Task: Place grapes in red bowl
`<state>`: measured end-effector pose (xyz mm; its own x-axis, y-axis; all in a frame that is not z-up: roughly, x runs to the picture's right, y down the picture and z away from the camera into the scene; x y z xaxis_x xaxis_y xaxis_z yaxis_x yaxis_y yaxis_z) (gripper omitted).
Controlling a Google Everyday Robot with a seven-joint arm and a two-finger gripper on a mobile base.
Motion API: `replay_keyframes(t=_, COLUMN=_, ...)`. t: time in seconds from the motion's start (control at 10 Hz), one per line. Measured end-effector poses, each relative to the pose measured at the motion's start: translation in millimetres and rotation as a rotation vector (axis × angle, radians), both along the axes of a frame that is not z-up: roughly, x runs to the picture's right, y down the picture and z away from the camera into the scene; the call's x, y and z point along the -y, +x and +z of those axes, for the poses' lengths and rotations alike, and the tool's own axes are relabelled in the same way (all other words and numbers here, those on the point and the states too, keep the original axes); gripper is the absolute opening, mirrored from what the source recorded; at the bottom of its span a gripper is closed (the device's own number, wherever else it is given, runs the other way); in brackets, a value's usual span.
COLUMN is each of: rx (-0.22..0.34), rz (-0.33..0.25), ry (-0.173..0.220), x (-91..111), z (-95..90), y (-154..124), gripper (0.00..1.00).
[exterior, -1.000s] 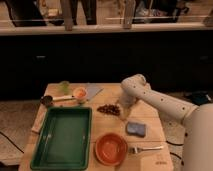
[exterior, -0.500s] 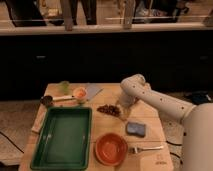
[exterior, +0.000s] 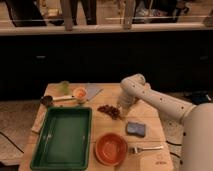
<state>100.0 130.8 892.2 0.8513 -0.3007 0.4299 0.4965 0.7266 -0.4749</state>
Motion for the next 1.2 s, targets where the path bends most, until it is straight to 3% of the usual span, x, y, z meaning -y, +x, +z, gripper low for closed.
replay_keyframes(t=0.3, rx=0.004, rz=-0.028, ry=-0.009, x=6.8, z=-4.9, y=-19.9, gripper=0.80)
replay_keyframes(t=0.6, rx=-0.014, rz=-0.013, ry=-0.013, x=6.6, z=-9.6, y=-51.4, gripper=0.80)
replay_keyframes(t=0.9, rx=-0.062, rz=0.063, ry=0.007, x=2.9, z=-8.5, y=-62.6, gripper=0.80)
replay_keyframes(t=1.2, rx=-0.116, rz=0.189, ry=0.002, x=-5.2, z=5.9, y=-57.6, gripper=0.80)
